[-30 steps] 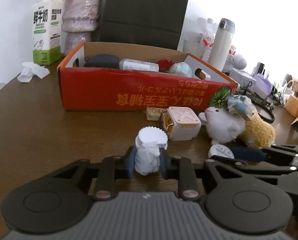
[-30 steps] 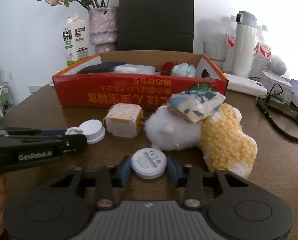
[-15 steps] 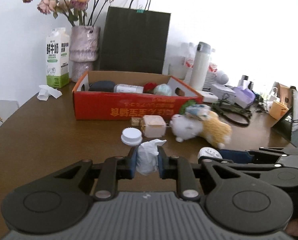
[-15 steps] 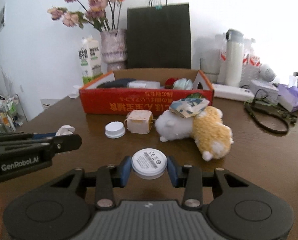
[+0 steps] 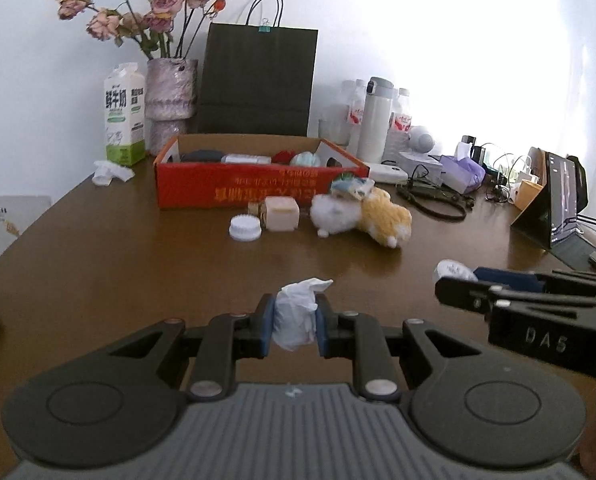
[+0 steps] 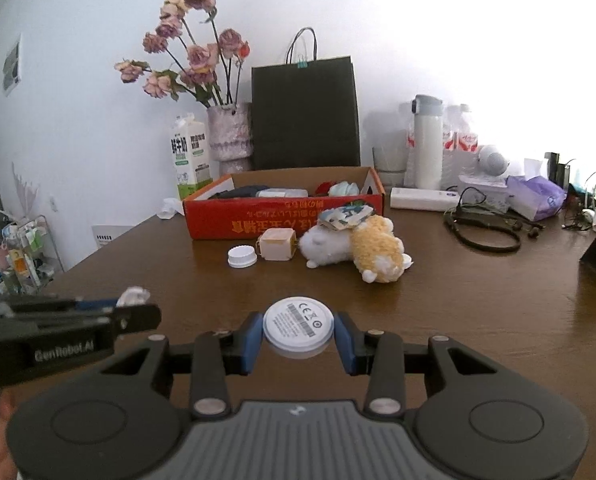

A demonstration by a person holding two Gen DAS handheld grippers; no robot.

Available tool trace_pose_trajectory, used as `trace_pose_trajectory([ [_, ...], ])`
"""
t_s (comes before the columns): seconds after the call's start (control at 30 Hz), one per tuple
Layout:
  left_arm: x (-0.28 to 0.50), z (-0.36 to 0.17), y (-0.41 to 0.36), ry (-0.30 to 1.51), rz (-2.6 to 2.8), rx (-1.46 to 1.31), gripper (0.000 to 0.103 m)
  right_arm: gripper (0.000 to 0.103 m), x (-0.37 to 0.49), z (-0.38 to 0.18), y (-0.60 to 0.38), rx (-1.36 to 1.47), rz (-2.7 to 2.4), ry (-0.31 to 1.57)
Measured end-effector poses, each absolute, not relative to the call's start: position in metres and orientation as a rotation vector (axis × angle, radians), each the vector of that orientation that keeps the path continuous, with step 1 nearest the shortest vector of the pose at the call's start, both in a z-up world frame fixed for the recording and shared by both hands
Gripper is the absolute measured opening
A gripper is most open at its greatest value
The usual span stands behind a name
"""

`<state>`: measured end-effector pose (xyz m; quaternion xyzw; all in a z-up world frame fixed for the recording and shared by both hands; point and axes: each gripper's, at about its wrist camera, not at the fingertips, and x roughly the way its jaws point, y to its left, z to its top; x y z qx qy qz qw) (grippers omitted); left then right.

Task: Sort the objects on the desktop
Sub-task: 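Carry the tissue and white lid into the box and release both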

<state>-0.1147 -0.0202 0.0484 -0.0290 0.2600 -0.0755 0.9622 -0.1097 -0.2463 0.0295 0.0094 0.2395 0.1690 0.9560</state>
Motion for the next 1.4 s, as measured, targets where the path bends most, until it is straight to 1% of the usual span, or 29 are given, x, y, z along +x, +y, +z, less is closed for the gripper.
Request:
trace_pose_trajectory([
  [0.33,-0.141,0.046,-0.02,0.538,-0.14,-0.048,0.021,0.038,-0.134,0.031,-0.247,0.036,0.355,0.469],
  [0.9,-0.108,0.041,-0.008,0.549,-0.135,-0.081,0.021,0.038,-0.102,0.02,-0.23,0.018,0.368,0.522],
  [1.0,-0.086,0.045,0.0,0.578,-0.148,-0.119,0.021,0.038,-0.09,0.027,-0.23,0.031,0.386,0.515],
  [1.13,-0.049,0.062,0.009,0.558,-0.148,-0.109,0.021,0.038,-0.06,0.043,-0.229,0.049,0.397,0.49],
  [1.27,0.012,0.094,0.023,0.531,-0.191,-0.115,0.021,0.038,-0.007,0.074,-0.23,0.056,0.432,0.461],
  [1.4,0.088,0.122,0.044,0.504,-0.156,-0.116,0.021,0.038,0.073,0.102,-0.22,0.016,0.442,0.472],
])
